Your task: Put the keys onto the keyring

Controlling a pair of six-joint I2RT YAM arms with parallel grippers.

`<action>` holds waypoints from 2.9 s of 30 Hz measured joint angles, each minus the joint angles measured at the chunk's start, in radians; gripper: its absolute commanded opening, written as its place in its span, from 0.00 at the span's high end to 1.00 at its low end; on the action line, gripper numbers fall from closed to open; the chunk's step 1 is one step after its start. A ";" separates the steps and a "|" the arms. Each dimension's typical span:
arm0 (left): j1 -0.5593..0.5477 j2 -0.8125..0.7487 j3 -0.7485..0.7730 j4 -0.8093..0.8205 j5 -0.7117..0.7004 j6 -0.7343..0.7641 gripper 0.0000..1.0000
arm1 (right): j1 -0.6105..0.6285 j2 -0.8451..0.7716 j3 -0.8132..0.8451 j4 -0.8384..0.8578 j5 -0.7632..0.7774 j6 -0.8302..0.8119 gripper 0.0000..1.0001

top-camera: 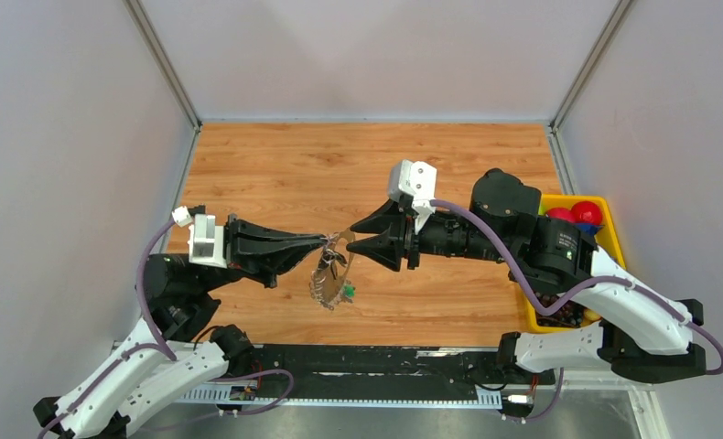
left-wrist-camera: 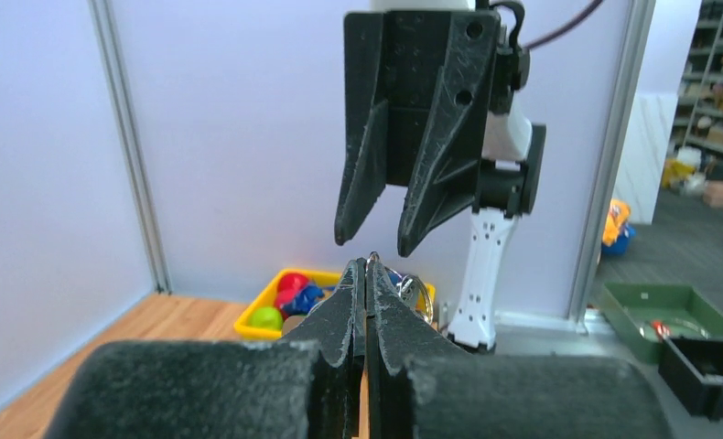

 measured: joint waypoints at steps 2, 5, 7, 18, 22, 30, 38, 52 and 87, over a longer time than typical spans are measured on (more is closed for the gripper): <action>0.000 0.001 -0.025 0.079 -0.027 -0.042 1.00 | 0.000 0.000 0.000 0.020 0.000 0.000 0.65; 0.000 0.008 -0.042 0.164 -0.049 -0.088 1.00 | 0.000 0.000 0.000 0.034 0.000 0.000 0.65; 0.000 0.016 -0.045 0.202 -0.059 -0.109 1.00 | 0.000 0.000 0.000 0.043 0.000 0.000 0.65; 0.000 0.027 -0.048 0.271 -0.074 -0.146 1.00 | 0.000 0.002 0.003 0.137 -0.006 0.024 0.66; 0.000 0.025 -0.059 0.276 -0.081 -0.149 1.00 | 0.000 0.014 0.025 0.162 -0.019 0.036 0.65; 0.000 0.025 -0.084 0.309 -0.092 -0.158 1.00 | 0.000 0.048 0.040 0.187 -0.037 0.050 0.67; 0.000 0.025 -0.085 0.341 -0.095 -0.170 1.00 | 0.000 0.063 0.040 0.187 -0.037 0.051 0.69; 0.000 0.026 -0.085 0.369 -0.095 -0.179 1.00 | 0.000 0.065 0.039 0.193 -0.041 0.053 0.71; 0.000 0.045 -0.085 0.369 -0.105 -0.183 1.00 | 0.000 0.050 -0.029 0.228 -0.048 0.078 0.93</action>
